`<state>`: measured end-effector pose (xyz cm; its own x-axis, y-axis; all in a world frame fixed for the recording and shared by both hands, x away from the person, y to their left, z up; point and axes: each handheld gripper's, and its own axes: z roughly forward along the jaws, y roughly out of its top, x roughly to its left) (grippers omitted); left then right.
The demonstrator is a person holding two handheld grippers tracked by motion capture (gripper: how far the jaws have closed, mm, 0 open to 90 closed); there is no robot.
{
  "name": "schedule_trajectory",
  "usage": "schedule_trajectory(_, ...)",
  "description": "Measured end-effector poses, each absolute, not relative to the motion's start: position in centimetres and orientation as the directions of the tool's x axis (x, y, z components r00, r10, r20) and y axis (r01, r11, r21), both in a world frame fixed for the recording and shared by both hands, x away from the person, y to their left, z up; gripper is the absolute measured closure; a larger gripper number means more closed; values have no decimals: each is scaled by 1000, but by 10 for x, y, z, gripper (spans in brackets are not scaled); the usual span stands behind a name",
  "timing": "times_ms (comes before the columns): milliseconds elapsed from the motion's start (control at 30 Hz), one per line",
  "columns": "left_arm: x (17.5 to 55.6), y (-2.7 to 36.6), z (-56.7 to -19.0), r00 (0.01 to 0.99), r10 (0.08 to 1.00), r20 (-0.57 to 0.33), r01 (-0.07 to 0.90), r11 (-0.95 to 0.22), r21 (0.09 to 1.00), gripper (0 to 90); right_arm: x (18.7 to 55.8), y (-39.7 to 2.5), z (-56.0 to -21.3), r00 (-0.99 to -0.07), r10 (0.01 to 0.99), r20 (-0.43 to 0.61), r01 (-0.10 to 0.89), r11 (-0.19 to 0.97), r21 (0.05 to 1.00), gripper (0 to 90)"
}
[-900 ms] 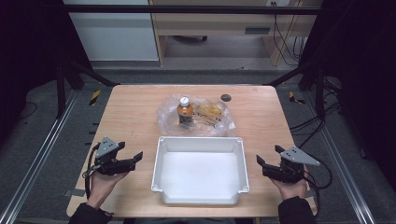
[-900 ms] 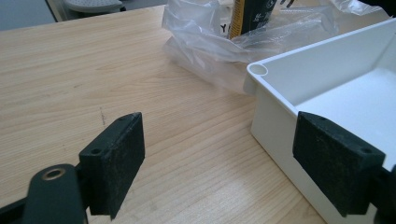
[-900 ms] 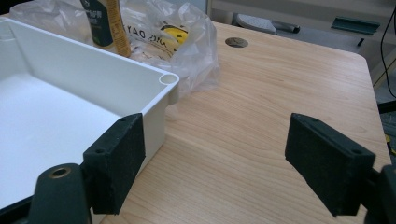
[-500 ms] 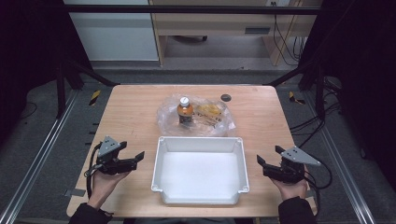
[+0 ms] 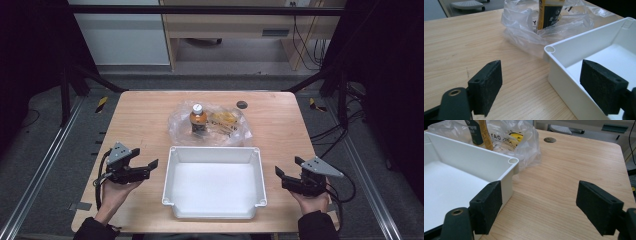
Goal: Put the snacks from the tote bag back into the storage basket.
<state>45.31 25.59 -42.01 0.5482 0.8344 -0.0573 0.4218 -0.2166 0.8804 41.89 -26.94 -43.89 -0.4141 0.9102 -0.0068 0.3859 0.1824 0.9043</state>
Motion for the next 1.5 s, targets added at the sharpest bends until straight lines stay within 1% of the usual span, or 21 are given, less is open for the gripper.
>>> schedule_trajectory(333,454,254,-405,558,827,-61,395,-200,897,178,419,-269,-438,-418,908,-6,390,185,902,208)
schedule_trajectory(600,457,248,-398,578,815,-44,384,-223,896,178,419,-269,-436,-414,910,-3,385,178,906,207)
schedule_trajectory(1500,484,223,-384,597,801,-54,370,-215,904,196,422,-266,-432,-400,916,-14,391,185,902,198)
